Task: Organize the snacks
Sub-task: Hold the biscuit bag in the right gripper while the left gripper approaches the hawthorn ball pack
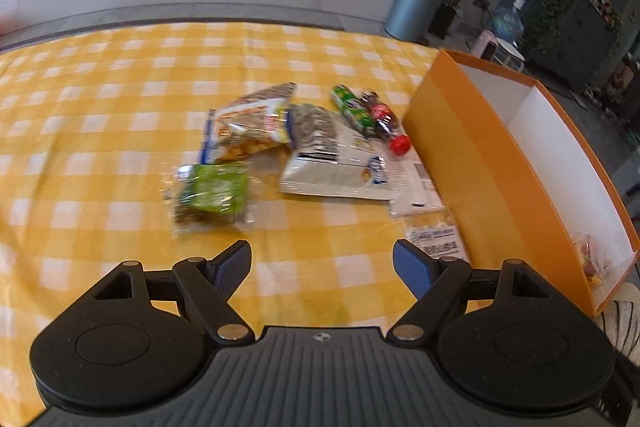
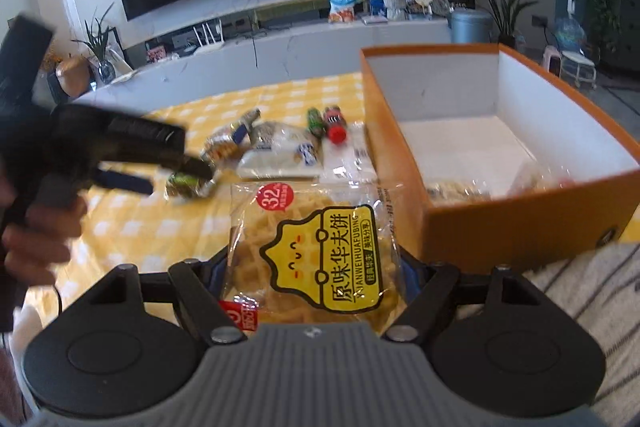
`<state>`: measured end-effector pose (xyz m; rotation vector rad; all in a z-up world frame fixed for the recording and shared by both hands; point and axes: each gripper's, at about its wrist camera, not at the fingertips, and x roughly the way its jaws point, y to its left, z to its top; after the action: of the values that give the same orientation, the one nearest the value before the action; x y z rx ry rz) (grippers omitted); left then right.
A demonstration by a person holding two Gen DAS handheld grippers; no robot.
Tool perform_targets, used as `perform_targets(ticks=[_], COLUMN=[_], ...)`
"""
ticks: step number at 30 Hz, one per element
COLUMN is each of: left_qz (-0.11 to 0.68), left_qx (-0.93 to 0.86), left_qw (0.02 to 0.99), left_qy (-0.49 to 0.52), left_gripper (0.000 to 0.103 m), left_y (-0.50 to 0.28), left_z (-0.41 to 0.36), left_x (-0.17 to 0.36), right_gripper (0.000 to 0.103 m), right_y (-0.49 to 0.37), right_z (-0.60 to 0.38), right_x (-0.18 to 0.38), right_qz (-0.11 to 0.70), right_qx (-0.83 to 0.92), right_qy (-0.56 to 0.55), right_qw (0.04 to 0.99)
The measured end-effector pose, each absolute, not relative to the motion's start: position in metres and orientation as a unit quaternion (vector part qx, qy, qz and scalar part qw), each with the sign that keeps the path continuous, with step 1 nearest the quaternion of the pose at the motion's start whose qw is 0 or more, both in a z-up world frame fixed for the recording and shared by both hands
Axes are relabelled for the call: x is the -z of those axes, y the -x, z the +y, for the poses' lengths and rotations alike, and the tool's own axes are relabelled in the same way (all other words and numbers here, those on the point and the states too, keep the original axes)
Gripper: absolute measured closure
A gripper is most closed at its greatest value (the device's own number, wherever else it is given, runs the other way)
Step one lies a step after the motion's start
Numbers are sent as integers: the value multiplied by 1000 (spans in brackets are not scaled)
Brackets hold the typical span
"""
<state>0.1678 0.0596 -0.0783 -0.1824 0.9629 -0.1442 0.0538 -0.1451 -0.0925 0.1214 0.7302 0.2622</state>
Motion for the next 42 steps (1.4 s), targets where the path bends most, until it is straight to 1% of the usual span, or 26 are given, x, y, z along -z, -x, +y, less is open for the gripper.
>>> perform_targets(ticks=[10, 20, 28, 30, 33, 37, 42], left_qz=[514, 558, 536, 533, 528, 530, 536], left_qx=[146, 198, 209, 207, 198, 183, 173], left_qw=[842, 803, 818, 820, 825, 828, 826], left_qy=[74, 65, 1, -12, -8, 5, 11], left_gripper=[8, 10, 9, 12, 15, 22, 21], left_y=[-215, -239, -230, -228, -224, -223, -224], left_z=[-2, -34, -51, -54, -55, -40, -13], left_x=[108, 136, 140, 140, 140, 138, 131], right_gripper=[28, 27, 27, 27, 27, 27, 27], right_y=[-51, -50, -52, -52, -50, -48, -49], right_z=[-134, -136, -138, -138, -139, -139, -139], right_x=[105, 109, 111, 110, 110, 110, 110], right_qz=[364, 363, 368, 367, 366, 366, 366], right_qx=[-123, -132, -137, -137, -137, -137, -138], right_qy=[-16, -14, -24, -25, -30, -31, -34], right_qw=[923, 922, 919, 920, 920, 920, 920])
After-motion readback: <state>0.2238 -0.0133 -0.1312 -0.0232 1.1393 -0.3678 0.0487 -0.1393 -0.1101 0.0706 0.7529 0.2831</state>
